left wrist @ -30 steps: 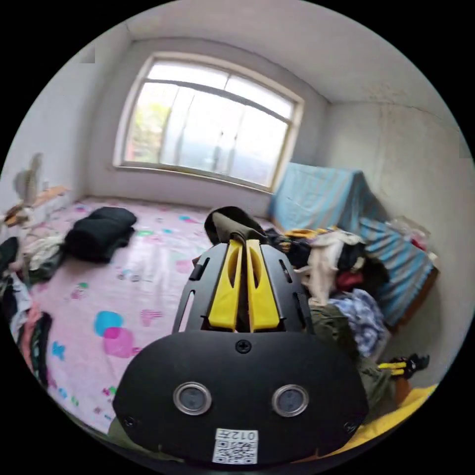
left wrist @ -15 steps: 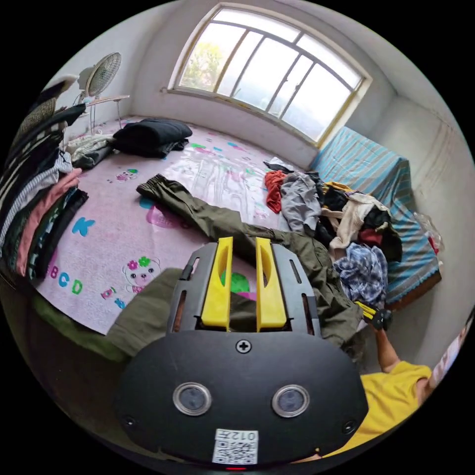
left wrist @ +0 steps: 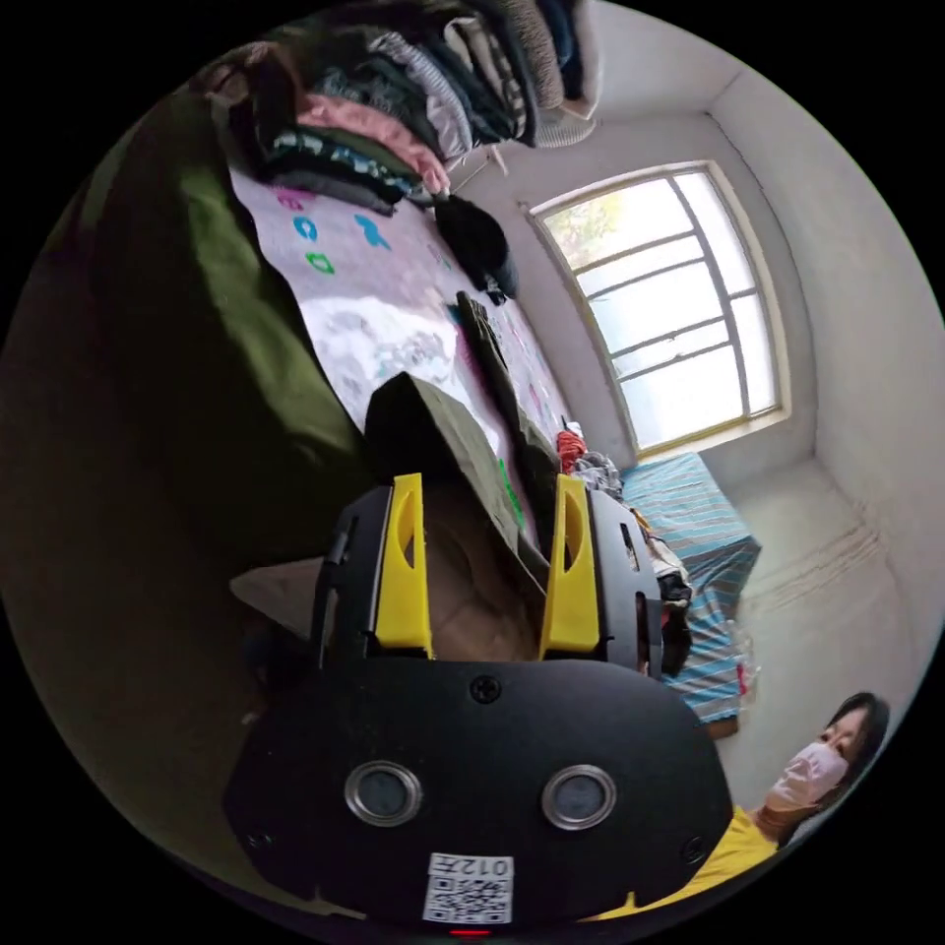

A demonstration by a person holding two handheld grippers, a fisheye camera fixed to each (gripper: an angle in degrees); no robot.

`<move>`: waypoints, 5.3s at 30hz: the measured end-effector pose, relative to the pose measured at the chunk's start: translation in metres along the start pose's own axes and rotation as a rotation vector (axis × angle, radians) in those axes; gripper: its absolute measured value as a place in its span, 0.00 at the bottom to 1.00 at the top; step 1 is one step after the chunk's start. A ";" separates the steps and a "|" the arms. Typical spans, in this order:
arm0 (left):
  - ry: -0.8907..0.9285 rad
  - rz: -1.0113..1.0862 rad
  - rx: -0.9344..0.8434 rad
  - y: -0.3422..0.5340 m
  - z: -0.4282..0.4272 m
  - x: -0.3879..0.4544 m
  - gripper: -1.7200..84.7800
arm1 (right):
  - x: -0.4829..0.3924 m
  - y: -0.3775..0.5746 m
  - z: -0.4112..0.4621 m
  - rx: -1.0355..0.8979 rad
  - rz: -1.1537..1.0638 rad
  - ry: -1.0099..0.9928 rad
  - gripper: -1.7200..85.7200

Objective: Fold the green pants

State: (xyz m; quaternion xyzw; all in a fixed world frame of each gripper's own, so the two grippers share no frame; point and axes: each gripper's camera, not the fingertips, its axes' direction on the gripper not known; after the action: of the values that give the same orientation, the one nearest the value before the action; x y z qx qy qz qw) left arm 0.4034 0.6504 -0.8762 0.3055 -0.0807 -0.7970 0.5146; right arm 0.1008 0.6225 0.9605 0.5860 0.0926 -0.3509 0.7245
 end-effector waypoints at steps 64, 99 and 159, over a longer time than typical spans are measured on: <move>-0.152 0.004 -0.123 -0.066 -0.105 -0.130 0.03 | -0.120 -0.024 -0.030 -0.112 -0.139 0.180 0.07; 0.172 0.464 0.717 0.032 -0.346 0.202 0.03 | 0.174 -0.041 -0.220 0.472 0.285 -0.101 0.05; -0.231 0.060 -0.229 -0.223 0.336 0.076 0.19 | 0.022 -0.244 0.044 0.245 -0.088 0.099 0.10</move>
State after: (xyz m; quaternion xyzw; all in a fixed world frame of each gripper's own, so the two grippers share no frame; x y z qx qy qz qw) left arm 0.0180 0.6243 -0.7365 0.1487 -0.0569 -0.8151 0.5570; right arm -0.0457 0.5573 0.7700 0.6821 0.1101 -0.3617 0.6259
